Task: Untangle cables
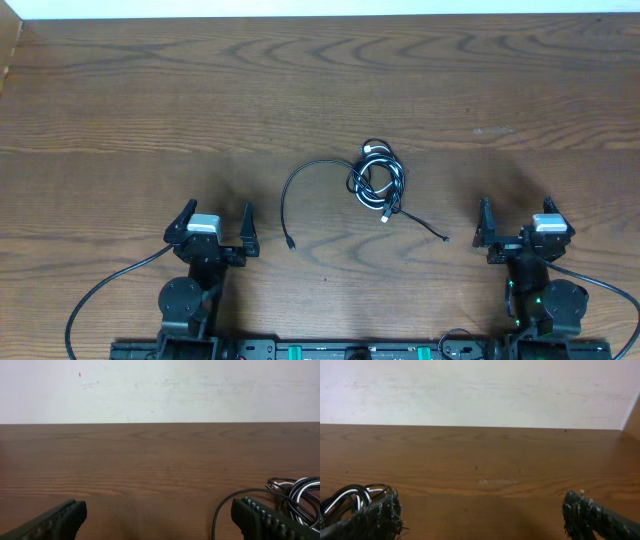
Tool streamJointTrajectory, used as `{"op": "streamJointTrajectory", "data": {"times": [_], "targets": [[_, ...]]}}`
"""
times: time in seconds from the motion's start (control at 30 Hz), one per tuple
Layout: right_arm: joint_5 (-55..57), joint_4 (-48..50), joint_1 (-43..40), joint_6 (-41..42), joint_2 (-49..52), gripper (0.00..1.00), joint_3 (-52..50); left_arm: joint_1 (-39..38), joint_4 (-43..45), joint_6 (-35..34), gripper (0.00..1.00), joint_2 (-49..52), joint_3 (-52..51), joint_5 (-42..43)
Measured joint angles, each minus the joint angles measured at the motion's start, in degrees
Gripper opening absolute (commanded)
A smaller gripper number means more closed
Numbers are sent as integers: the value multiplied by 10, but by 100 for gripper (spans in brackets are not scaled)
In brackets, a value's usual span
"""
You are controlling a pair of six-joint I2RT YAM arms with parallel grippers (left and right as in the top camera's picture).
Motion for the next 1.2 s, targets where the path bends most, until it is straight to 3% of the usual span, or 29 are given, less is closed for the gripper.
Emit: {"op": "streamJointTrajectory", "data": {"times": [1.0,1.2], "targets": [[0,0,0,0,0,99,0,0,0,1,98,0,0,-1],[0,0,0,0,0,99,0,0,54,-3,98,0,-7,47]]}}
